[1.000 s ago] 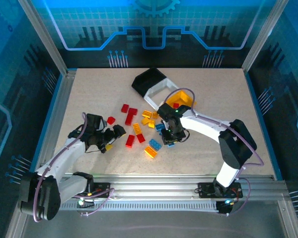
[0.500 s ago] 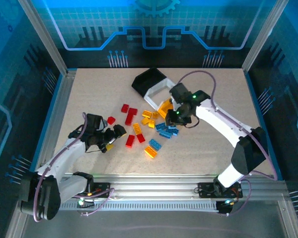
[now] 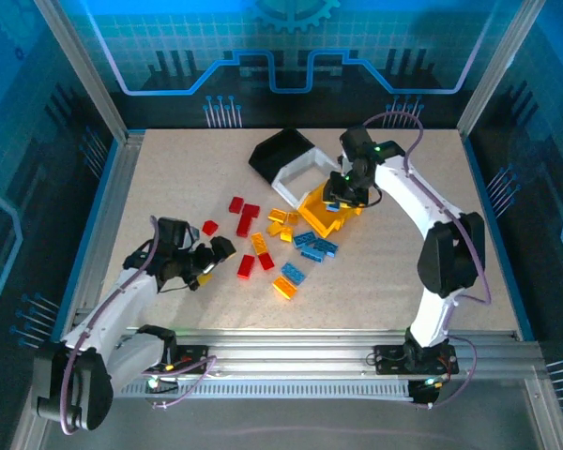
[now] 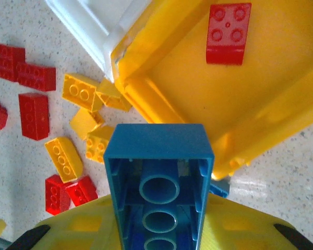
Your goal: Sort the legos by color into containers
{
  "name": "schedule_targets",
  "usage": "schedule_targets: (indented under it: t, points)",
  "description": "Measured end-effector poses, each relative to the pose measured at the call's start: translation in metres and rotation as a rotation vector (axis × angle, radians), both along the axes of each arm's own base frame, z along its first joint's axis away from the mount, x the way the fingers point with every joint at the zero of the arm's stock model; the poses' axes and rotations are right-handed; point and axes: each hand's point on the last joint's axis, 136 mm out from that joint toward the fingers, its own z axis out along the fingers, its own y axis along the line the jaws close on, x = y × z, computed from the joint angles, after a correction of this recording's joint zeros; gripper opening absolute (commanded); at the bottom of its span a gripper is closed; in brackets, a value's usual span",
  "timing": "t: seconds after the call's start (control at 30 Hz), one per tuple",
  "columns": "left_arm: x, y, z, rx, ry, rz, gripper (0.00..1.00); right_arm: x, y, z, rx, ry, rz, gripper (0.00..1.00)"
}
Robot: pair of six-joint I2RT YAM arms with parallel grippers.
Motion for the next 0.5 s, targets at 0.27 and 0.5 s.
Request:
schedule_targets:
  t: [0.27,0.5]
  points:
    - [0.000,0.003,0.000,0.003,0.000,0.013,0.99,0.035,0.003,-0.021,0.004,0.025,-0.010,0.35]
    - [0.000,0.006,-0.003,0.011,0.016,0.024,0.99,0.046,0.005,-0.043,-0.008,0.063,-0.001,0.36]
